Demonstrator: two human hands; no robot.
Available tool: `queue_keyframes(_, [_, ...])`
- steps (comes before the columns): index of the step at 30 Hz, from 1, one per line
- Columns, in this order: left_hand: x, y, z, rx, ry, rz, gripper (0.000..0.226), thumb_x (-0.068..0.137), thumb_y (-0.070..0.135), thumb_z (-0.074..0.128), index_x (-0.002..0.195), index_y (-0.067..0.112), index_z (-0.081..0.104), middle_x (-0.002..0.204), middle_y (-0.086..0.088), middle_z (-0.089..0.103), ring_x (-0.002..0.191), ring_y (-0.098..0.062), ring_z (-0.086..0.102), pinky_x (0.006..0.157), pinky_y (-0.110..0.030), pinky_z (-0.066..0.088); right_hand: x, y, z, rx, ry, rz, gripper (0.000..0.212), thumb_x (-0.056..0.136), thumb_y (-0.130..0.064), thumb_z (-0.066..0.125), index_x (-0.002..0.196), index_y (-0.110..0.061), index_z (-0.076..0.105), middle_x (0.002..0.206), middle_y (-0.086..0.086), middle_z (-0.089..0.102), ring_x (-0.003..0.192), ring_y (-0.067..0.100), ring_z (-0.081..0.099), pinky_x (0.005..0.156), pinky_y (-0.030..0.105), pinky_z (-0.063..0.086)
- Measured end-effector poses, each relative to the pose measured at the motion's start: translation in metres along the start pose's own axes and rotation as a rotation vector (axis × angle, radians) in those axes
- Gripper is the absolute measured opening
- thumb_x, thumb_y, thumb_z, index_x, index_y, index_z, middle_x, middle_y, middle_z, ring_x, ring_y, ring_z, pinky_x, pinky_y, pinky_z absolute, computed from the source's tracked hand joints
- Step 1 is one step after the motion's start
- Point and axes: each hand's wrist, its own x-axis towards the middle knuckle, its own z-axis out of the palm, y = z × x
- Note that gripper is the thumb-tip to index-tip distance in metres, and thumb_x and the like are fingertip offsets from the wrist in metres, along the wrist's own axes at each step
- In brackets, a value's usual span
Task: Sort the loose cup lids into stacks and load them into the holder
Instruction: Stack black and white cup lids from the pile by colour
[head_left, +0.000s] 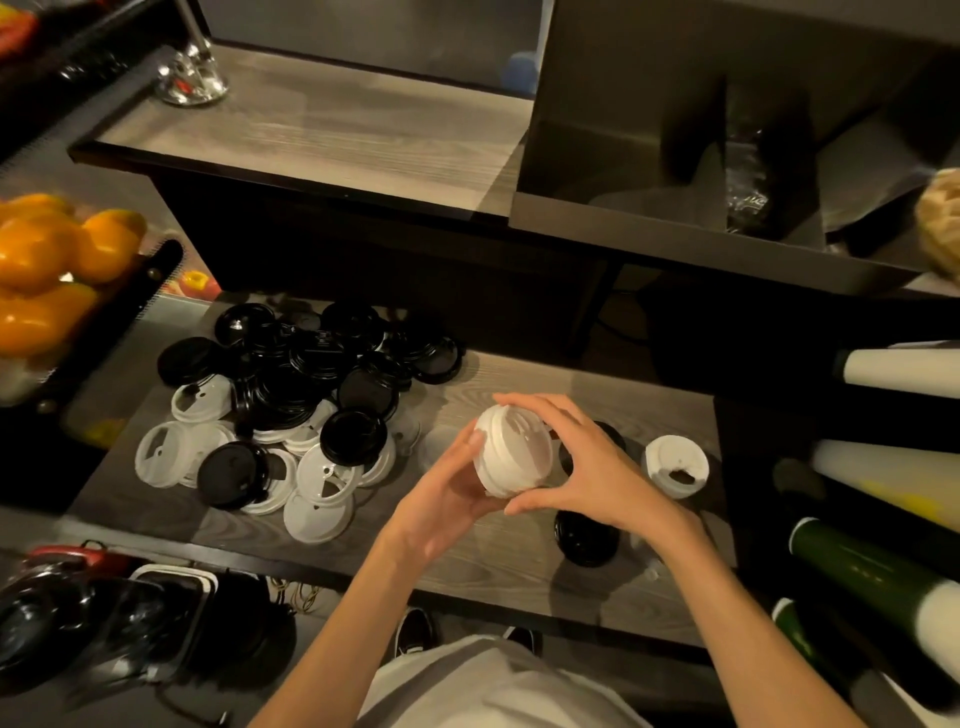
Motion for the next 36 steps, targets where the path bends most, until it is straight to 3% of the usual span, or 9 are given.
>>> queue_keyframes(4, [-0.003,0.000,0.009,-0.002,-0.031,0.002,0.074,0.086,0.054,0.072,0.147,0.019,0.050,0.143,-0.018,0.058,0.128,-0.032,0.059,0.099,-0.044,0.054,-0.006,-0.005,0.004,0.039,0.123,0.058,0.088,0.068,-0.064,0.087,0.142,-0.062,0.040,0.140,-0.025,0.047,0.133,0.008,0.047,0.109,0.045,0.047])
queue_keyframes(10, [-0.005,0.001,0.012,-0.051,-0.052,-0.003,0.077,0.084,0.053,0.076,0.147,0.017,0.051,0.145,-0.020,0.056,0.129,-0.035,0.057,0.099,-0.045,0.054,-0.021,-0.008,-0.003,0.075,0.133,0.024,0.093,0.072,-0.049,0.091,0.148,-0.052,0.038,0.146,-0.027,0.048,0.136,-0.001,0.046,0.112,0.036,0.043])
queue_keyframes(14, [-0.007,-0.002,0.009,-0.027,-0.103,0.007,0.084,0.081,0.046,0.081,0.151,0.018,0.044,0.138,-0.016,0.061,0.120,-0.032,0.063,0.094,-0.044,0.056,-0.027,-0.014,-0.009,0.034,0.105,-0.051,0.091,0.074,-0.041,0.092,0.148,-0.040,0.041,0.149,-0.021,0.047,0.139,0.005,0.045,0.113,0.041,0.044])
queue_keyframes(20, [-0.006,-0.005,0.003,0.003,-0.170,0.038,0.069,0.078,0.032,0.086,0.141,0.026,0.058,0.134,-0.009,0.065,0.120,-0.028,0.064,0.095,-0.042,0.056,-0.029,-0.017,-0.017,-0.033,0.062,-0.093,0.089,0.075,-0.044,0.090,0.149,-0.043,0.040,0.150,-0.024,0.042,0.141,0.004,0.042,0.115,0.043,0.042])
queue_keyframes(24, [-0.004,-0.005,0.001,0.030,-0.198,0.041,0.079,0.078,0.028,0.086,0.147,0.022,0.050,0.136,-0.009,0.063,0.121,-0.028,0.064,0.096,-0.041,0.055,-0.028,-0.017,-0.020,-0.048,0.056,-0.085,0.090,0.075,-0.051,0.088,0.150,-0.049,0.038,0.149,-0.025,0.040,0.140,0.004,0.042,0.114,0.044,0.043])
queue_keyframes(28, [-0.002,-0.007,0.004,0.061,-0.200,0.047,0.107,0.078,0.028,0.086,0.158,0.008,0.018,0.137,-0.009,0.063,0.120,-0.026,0.064,0.097,-0.040,0.055,-0.030,-0.017,-0.020,-0.039,0.055,-0.086,0.092,0.075,-0.047,0.089,0.151,-0.051,0.038,0.150,-0.027,0.041,0.140,0.000,0.041,0.116,0.042,0.041])
queue_keyframes(36, [-0.002,-0.004,0.014,0.039,-0.145,0.025,0.119,0.068,0.036,0.092,0.158,0.006,0.020,0.135,-0.010,0.064,0.121,-0.027,0.064,0.096,-0.041,0.056,-0.038,-0.018,-0.017,0.011,0.131,-0.056,0.090,0.073,-0.047,0.090,0.148,-0.050,0.041,0.148,-0.026,0.045,0.139,-0.001,0.043,0.115,0.041,0.043])
